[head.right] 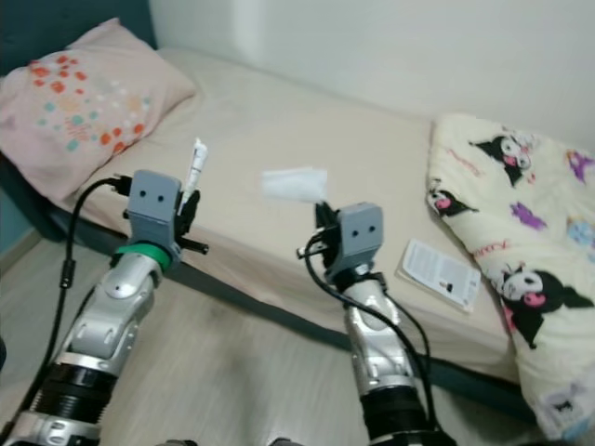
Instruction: Clean up the room
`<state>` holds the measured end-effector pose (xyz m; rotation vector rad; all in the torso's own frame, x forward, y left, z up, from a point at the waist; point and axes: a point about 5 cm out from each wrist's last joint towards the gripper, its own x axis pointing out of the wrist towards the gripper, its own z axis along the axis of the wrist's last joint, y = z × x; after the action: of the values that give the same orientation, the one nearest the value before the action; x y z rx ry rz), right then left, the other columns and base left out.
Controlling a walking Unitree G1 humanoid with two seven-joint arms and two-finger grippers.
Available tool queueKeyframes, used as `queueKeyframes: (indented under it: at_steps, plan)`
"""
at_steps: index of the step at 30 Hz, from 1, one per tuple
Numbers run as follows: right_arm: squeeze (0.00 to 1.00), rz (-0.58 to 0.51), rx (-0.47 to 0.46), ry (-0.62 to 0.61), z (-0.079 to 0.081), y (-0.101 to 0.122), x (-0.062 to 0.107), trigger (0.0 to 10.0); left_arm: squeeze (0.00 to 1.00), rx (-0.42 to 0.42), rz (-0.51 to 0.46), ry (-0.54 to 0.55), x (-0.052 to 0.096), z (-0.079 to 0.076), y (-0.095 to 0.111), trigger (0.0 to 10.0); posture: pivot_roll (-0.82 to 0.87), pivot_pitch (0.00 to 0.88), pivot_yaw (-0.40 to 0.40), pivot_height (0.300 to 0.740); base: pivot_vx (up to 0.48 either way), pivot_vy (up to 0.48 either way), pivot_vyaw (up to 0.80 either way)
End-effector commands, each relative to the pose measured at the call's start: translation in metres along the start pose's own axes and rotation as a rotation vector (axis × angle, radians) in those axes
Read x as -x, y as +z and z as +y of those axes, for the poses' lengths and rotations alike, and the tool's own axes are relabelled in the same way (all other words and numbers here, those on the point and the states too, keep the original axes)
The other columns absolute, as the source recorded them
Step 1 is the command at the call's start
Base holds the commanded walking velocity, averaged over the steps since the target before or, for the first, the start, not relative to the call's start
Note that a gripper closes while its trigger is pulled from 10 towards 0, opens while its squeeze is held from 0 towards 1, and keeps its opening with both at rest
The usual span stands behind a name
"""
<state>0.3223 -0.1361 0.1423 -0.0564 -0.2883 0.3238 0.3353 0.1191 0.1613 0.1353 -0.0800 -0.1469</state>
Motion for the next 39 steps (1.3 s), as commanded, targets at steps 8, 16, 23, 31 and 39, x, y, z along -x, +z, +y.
queueKeyframes:
  at_steps: [8,16,23,31,39]
  plan:
    - [0.0,0.021,0.003,0.06,0.003,-0.003,0.0,10.0,0.0,-0.018,0.047,0.029,0.004,0.005,-0.011,10.0,-0.04,0.0,-0.031,0.713,0.0,0.0,0.71]
    - [0.0,0.026,-0.008,0.066,0.001,-0.002,-0.009,10.0,0.0,-0.03,0.029,0.141,0.008,0.024,-0.009,10.0,-0.01,0.0,-0.046,0.713,0.0,0.0,0.71]
    - [0.0,0.025,-0.012,0.085,0.006,-0.002,-0.013,10.0,0.0,-0.043,0.019,0.15,0.008,0.029,-0.005,10.0,0.0,0.0,-0.044,0.713,0.0,0.0,0.71]
    - [0.0,0.02,-0.014,0.093,0.008,-0.002,-0.014,10.0,0.0,-0.062,0.004,0.159,0.008,0.03,-0.003,10.0,0.0,0.003,-0.041,0.713,0.0,0.0,0.7]
    - [0.0,0.015,-0.016,0.1,0.011,-0.001,-0.015,10.0,0.0,-0.073,0.002,0.163,0.008,0.028,-0.003,10.0,-0.01,0.004,-0.04,0.713,0.0,0.0,0.7]
